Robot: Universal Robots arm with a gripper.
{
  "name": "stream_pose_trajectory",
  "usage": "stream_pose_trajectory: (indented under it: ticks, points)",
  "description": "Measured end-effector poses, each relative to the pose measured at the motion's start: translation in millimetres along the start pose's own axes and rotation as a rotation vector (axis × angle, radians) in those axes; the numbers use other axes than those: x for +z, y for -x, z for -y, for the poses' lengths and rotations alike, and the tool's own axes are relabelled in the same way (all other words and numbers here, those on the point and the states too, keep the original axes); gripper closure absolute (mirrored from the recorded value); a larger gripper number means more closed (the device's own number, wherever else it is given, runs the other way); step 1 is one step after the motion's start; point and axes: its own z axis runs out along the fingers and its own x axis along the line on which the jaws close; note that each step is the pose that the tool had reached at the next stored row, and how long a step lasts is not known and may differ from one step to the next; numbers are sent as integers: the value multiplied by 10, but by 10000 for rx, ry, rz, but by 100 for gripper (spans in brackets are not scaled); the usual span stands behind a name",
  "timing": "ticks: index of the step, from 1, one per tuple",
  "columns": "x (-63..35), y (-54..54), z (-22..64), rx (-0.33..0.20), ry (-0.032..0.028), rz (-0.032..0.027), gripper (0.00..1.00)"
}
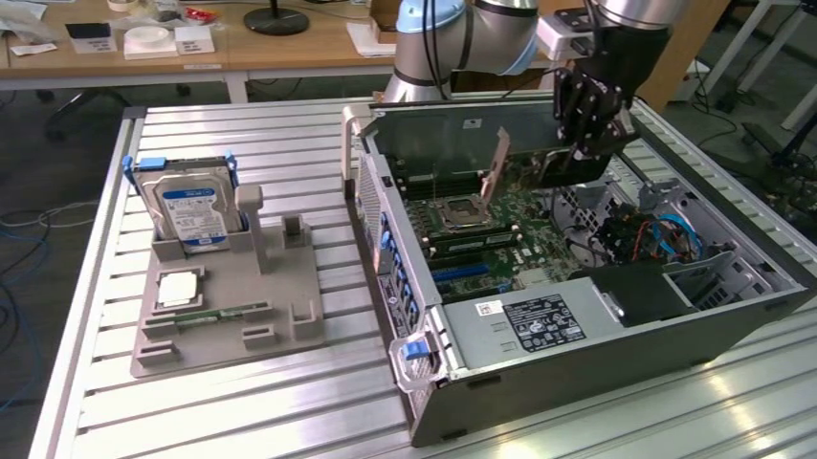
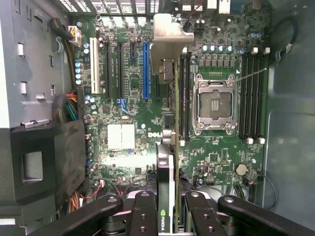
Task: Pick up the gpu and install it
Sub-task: 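Insert the gpu into the slot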
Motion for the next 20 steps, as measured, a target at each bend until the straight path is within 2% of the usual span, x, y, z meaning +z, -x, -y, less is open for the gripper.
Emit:
stream_pose_trajectory:
  ticks: [11, 20]
  points:
    - [40, -14, -49, 77, -1, -106, 74]
    - [43, -15, -50, 120, -2, -112, 74]
